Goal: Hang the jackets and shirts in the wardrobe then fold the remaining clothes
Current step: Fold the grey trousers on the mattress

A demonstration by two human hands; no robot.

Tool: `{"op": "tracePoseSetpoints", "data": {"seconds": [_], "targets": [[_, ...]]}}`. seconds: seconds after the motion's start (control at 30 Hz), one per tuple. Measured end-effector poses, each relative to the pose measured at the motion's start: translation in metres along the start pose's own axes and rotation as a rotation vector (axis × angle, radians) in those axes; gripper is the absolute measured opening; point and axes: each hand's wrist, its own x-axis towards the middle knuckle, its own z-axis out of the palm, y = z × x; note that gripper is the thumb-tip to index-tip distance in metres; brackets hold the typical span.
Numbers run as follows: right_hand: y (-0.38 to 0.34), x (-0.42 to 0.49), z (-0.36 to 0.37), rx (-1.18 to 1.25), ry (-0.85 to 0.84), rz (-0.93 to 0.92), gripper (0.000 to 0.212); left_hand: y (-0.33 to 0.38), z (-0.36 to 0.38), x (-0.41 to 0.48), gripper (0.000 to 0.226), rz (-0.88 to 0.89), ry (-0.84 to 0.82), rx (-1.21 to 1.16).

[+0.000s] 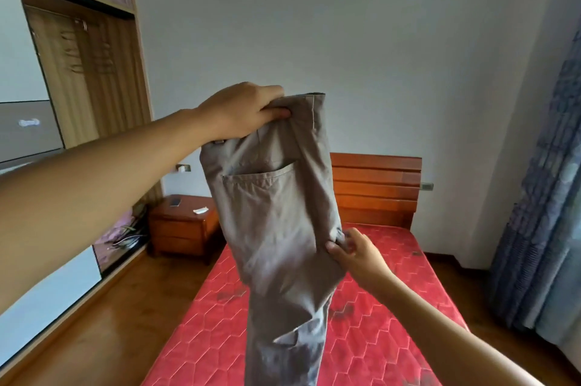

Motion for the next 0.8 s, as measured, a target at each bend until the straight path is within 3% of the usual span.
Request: {"op": "tracePoseSetpoints", "data": {"seconds": [0.1, 0.17, 0.23, 0.4, 0.53, 0.57, 0.7, 0.8], "targets": [[0.019, -0.011, 0.008, 0.738, 0.097, 0.364, 0.056, 0.0, -0.01, 0.001, 0.038, -0.057, 0.039, 0.047], [0.021, -0.008, 0.01, 1.055, 0.006, 0.479, 0.052, 0.005, -0.014, 0.001, 0.044, -0.081, 0.063, 0.064], [0.018, 0.001, 0.008, 1.068, -0.125, 0.451, 0.053, 0.014, -0.015, 0.002, 0.045, -0.104, 0.076, 0.073], [0.013, 0.013, -0.011, 0.852, -0.178, 0.346, 0.039, 0.031, -0.019, -0.004, 0.05, -0.152, 0.077, 0.082], [0.016, 0.013, -0.008, 0.416, -0.143, 0.196, 0.034, 0.043, -0.02, -0.017, 0.033, -0.224, 0.078, 0.138], [0.014, 0.01, -0.007, 0.399, -0.155, 0.194, 0.035, 0.045, -0.02, -0.021, 0.032, -0.232, 0.077, 0.146], [0.001, 0.003, -0.008, 0.684, -0.3, 0.29, 0.051, 0.051, -0.021, -0.029, 0.032, -0.249, 0.079, 0.151], [-0.007, 0.001, -0.009, 0.872, -0.42, 0.394, 0.043, 0.053, -0.026, -0.031, 0.035, -0.246, 0.078, 0.159]]}}
